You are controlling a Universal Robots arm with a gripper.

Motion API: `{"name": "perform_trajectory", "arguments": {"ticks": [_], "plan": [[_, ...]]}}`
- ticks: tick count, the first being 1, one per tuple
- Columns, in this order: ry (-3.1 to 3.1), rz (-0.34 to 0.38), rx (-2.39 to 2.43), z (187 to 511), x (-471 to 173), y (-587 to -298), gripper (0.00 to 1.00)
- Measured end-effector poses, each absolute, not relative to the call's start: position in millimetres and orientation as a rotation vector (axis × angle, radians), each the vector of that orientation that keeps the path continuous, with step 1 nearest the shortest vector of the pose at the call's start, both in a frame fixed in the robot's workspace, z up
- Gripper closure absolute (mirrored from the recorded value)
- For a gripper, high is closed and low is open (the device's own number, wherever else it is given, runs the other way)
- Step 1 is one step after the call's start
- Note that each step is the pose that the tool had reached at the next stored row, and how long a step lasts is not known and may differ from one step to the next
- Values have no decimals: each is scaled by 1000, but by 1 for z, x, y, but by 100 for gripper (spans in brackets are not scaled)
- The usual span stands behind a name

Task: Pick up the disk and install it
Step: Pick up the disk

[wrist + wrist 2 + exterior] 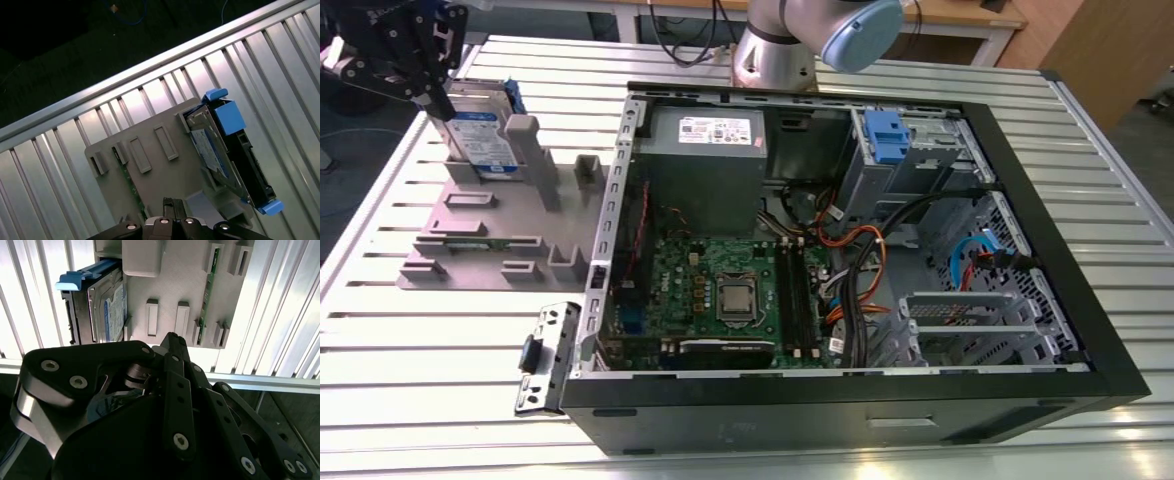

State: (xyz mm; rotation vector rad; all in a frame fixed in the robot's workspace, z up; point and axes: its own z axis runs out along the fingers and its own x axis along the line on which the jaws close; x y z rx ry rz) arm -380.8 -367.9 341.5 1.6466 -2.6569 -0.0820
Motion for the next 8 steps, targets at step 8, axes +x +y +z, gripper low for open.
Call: {"name": "perform_trajectory", "arguments": {"ticks": [8], "plan": [[-2648,-82,1660,341,-381,-368,90]]}}
